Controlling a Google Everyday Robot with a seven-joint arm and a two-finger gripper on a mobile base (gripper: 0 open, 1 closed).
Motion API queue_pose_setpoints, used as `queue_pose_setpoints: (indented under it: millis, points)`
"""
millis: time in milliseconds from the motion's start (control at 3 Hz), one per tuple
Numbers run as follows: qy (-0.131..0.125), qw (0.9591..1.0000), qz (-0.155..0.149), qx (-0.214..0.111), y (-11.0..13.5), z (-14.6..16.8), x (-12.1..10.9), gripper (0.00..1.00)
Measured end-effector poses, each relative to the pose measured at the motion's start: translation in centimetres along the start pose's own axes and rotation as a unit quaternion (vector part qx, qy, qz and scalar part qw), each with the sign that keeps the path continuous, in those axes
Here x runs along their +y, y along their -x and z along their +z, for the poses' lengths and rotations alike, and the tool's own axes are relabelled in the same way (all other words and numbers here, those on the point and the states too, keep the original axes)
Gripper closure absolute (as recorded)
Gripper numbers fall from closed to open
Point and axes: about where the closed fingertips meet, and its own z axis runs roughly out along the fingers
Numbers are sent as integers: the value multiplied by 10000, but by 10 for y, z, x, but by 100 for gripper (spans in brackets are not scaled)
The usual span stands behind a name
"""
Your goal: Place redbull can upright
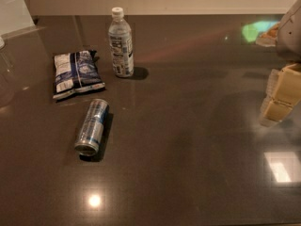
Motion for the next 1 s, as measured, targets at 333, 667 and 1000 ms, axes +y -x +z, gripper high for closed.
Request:
queue_pose_setpoints:
  millis: [333, 667, 1000]
  points:
    - [-1, 10000, 0, 0, 0, 0, 0, 0]
    - [49, 9998, 188, -35, 10, 4, -7, 0]
    - [175, 9980, 584, -164, 39, 17, -7, 0]
